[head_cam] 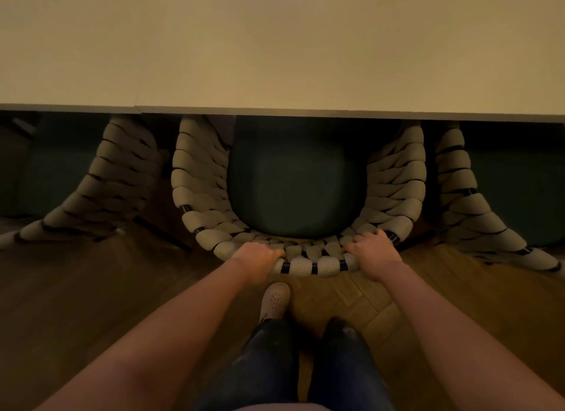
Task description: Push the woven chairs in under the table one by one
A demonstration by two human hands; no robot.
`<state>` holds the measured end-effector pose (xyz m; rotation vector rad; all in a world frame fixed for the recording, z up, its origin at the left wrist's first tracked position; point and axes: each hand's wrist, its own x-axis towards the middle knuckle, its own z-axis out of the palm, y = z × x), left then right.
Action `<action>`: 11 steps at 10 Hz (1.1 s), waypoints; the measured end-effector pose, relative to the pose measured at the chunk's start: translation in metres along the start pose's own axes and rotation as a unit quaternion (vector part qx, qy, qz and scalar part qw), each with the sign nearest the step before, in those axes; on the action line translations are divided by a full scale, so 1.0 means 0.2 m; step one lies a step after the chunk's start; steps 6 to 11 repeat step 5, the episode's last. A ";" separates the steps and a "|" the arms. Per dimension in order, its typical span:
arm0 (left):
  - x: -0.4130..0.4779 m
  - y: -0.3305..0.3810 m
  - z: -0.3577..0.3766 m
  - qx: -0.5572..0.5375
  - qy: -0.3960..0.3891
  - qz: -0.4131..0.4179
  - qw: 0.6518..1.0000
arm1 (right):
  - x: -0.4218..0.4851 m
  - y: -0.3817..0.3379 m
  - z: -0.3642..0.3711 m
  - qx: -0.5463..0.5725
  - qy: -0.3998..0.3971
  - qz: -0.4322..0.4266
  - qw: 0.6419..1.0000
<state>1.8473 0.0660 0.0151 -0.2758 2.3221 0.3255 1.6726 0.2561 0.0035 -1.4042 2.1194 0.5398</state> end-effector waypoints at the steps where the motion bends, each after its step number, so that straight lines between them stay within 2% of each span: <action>1: 0.00 0.04 -0.01 0.000 -0.024 -0.033 0.999 | 0.02 0.03 -0.02 0.016 -0.032 -0.033 0.999; 2: 0.00 0.08 -0.01 0.035 -0.038 -0.088 0.995 | 0.02 0.07 -0.05 0.039 -0.067 -0.079 0.994; 3: -0.07 0.18 -0.02 0.010 -0.010 -0.166 0.986 | 0.01 0.10 -0.06 0.067 -0.078 -0.119 0.988; 4: -0.15 0.35 0.03 -0.067 0.043 -0.214 0.974 | -0.01 0.14 -0.11 0.088 -0.123 -0.134 0.979; 5: -0.25 0.51 0.08 -0.171 0.118 -0.268 0.941 | 0.00 0.11 -0.24 0.024 -0.144 -0.156 0.977; 11: -0.25 0.51 0.08 -0.171 0.118 -0.268 0.941 | 0.00 0.11 -0.24 0.024 -0.144 -0.156 0.977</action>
